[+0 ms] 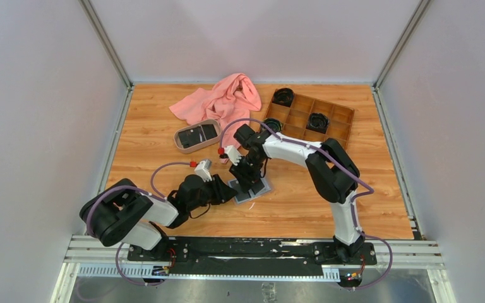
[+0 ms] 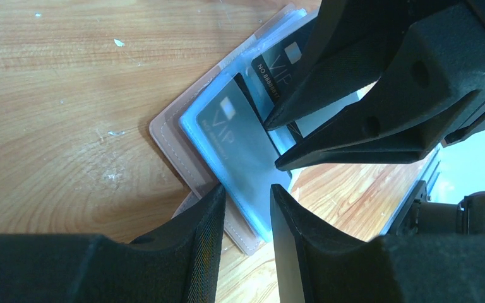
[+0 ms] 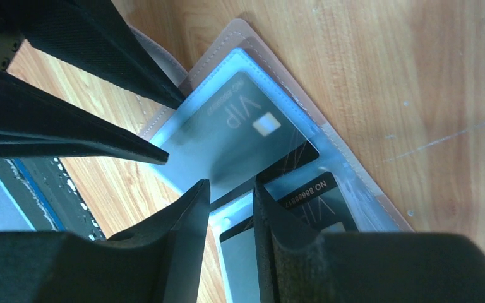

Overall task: Put the credit cards into the card holder
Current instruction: Insert the credit card into the card holder.

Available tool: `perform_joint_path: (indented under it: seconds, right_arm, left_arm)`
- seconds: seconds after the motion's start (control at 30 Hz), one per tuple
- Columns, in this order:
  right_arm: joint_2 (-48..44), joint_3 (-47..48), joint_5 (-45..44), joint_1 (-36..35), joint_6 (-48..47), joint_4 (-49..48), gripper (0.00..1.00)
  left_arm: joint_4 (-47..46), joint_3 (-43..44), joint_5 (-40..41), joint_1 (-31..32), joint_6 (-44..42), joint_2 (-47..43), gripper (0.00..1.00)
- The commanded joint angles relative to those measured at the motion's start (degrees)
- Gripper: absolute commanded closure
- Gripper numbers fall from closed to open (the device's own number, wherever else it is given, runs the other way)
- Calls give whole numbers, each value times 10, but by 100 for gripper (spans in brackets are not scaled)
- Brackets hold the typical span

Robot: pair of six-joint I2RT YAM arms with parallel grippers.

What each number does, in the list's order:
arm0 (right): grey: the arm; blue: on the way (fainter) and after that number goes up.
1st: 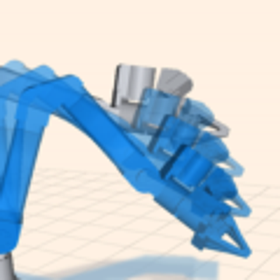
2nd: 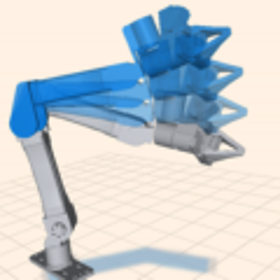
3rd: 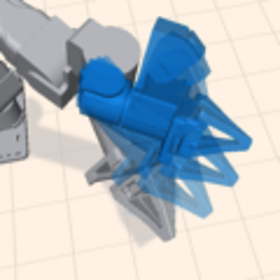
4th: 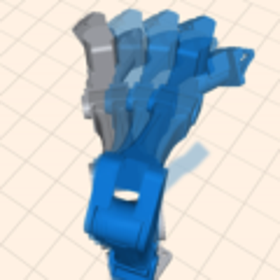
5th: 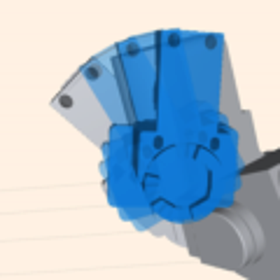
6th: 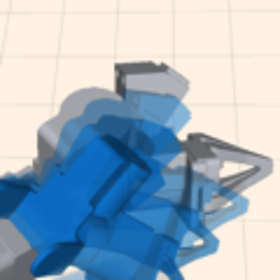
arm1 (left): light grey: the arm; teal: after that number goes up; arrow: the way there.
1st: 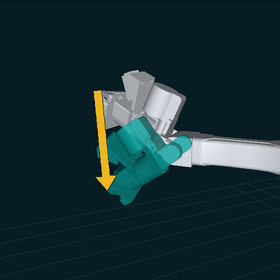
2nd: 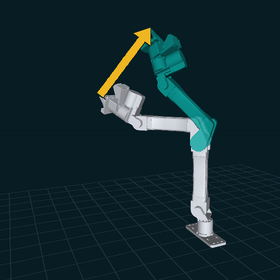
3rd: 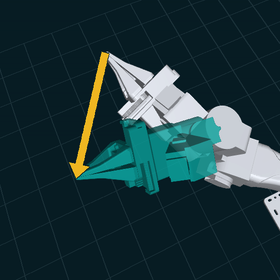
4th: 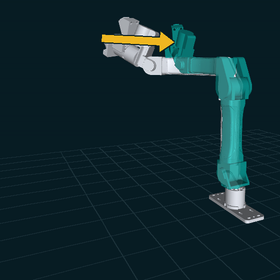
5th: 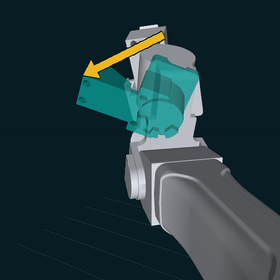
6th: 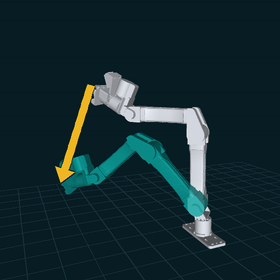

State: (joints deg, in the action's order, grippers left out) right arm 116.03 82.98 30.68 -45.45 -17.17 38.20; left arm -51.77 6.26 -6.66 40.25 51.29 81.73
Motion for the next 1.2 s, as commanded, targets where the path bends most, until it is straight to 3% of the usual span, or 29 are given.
perform_joint_path:
  seconds: [0.0,0.23,0.57,0.9,1.17]
  right_arm:
    - [29,-1,45,-3,-1,27,64]
    - [-7,-6,47,5,-14,26,64]
    - [-24,-6,61,11,-18,25,64]
    - [-32,-8,63,13,-22,24,65]
    - [6,-6,33,13,-6,20,78]
  left_arm:
    - [-3,5,-8,-3,-2,10,61]
    - [-2,-5,-2,-3,1,-15,61]
    - [71,-27,15,-3,9,-125,61]
    - [78,-21,14,-3,23,-107,64]
    - [78,-14,13,-3,22,-90,65]
